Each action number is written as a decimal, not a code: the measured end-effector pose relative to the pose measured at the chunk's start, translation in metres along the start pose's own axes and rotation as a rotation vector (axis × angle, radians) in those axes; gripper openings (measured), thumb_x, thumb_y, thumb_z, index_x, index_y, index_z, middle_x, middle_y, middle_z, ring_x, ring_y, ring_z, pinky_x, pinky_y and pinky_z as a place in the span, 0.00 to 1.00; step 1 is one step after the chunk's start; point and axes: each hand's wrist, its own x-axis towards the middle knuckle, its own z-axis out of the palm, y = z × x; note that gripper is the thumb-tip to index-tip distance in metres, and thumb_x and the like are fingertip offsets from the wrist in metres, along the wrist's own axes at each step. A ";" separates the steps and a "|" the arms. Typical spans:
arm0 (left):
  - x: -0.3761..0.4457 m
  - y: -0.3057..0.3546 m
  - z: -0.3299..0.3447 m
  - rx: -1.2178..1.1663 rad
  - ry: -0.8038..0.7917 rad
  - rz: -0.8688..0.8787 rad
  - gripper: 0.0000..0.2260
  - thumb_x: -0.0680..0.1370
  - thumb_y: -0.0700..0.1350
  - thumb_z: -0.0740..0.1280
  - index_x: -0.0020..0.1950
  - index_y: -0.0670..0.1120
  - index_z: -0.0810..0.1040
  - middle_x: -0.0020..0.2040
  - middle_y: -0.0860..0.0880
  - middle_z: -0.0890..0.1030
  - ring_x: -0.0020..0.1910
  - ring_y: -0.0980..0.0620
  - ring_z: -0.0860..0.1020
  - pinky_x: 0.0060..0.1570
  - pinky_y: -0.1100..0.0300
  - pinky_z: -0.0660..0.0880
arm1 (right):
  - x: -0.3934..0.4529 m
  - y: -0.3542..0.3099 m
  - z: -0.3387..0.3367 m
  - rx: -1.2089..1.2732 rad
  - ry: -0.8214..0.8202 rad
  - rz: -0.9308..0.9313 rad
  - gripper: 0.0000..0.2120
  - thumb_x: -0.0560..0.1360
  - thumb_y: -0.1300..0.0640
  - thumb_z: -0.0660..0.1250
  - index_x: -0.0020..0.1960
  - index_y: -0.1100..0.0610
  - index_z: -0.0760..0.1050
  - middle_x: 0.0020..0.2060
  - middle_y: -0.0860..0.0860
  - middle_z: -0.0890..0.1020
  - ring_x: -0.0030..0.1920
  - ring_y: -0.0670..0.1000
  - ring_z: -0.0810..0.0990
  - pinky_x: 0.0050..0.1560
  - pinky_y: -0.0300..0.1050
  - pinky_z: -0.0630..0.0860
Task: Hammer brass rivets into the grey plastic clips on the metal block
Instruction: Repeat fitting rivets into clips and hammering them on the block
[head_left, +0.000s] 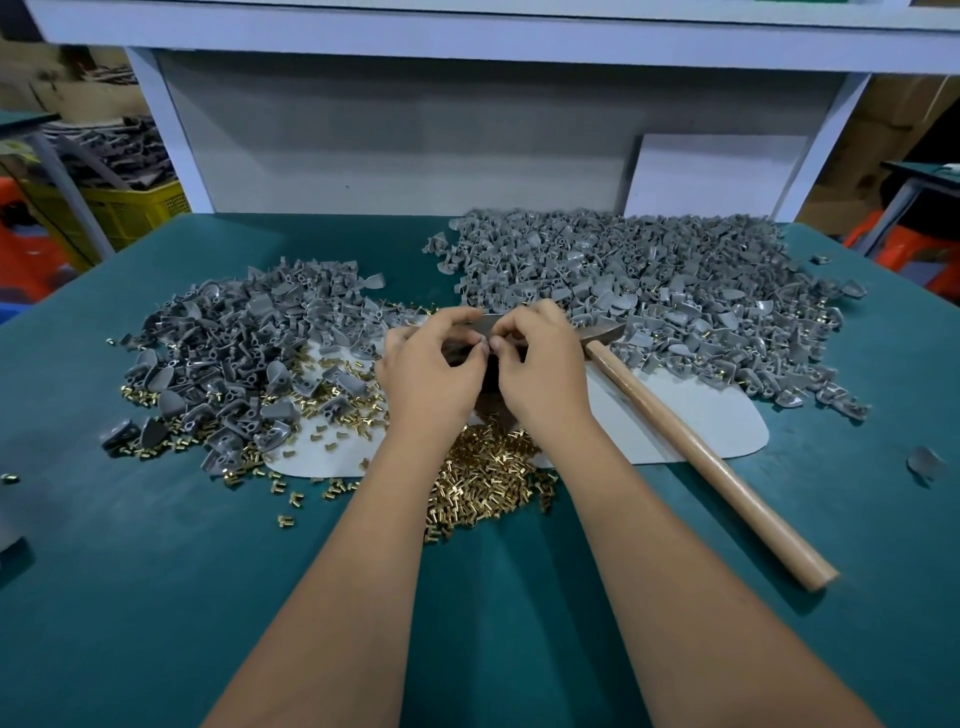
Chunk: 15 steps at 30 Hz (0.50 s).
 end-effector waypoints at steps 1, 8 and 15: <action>0.000 0.000 0.000 -0.003 -0.003 -0.001 0.12 0.77 0.47 0.68 0.57 0.63 0.77 0.43 0.62 0.82 0.63 0.50 0.66 0.65 0.44 0.64 | -0.001 0.001 0.001 -0.008 -0.001 -0.010 0.05 0.74 0.63 0.67 0.42 0.55 0.75 0.43 0.46 0.71 0.47 0.49 0.74 0.48 0.43 0.71; 0.000 0.000 0.001 -0.007 0.007 0.018 0.12 0.77 0.46 0.68 0.57 0.62 0.78 0.42 0.62 0.82 0.62 0.51 0.67 0.64 0.45 0.65 | 0.005 0.000 -0.004 -0.060 0.000 -0.015 0.05 0.75 0.57 0.66 0.40 0.53 0.74 0.41 0.43 0.70 0.42 0.46 0.73 0.42 0.43 0.70; 0.001 0.000 0.001 0.019 0.006 0.052 0.12 0.77 0.46 0.68 0.58 0.60 0.79 0.43 0.61 0.83 0.62 0.51 0.70 0.65 0.47 0.65 | 0.007 -0.008 -0.006 -0.382 -0.006 -0.148 0.05 0.77 0.58 0.62 0.48 0.58 0.75 0.47 0.52 0.74 0.50 0.54 0.73 0.49 0.47 0.68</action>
